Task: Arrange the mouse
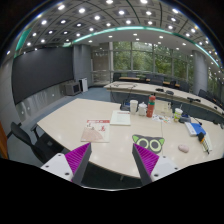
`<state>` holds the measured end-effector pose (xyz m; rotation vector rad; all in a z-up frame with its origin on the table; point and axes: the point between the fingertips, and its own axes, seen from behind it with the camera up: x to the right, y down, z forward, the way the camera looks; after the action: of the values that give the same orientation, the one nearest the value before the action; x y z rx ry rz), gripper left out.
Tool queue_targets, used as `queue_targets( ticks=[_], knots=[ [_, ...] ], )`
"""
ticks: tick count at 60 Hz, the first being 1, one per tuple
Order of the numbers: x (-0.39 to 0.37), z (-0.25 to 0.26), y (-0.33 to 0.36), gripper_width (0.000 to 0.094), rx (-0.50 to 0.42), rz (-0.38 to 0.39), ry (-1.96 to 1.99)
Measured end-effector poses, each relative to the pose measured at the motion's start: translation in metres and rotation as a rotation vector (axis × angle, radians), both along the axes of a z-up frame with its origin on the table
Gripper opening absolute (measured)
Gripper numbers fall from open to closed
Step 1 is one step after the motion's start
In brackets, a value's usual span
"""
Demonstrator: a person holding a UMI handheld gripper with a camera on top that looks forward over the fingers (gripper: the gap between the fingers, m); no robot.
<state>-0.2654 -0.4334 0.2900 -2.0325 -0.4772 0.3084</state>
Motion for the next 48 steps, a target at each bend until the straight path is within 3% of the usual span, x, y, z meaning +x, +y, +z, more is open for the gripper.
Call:
queue_targets(
  ticks=[11,27,39,48],
  knots=[
    [0.065,-0.046,0.022,0.0834,-0.048,-0.079,-0.044],
    [0.239,-0.157,0.087,0.0835,-0.108,-0.238,-0.139],
    [0.365,-0.218,0.172,0.0839,-0.078,-0.314,-0.195],
    [0.414,-0.246,0.239,0.0836,-0.074,-0.335,-0.182]
  ],
)
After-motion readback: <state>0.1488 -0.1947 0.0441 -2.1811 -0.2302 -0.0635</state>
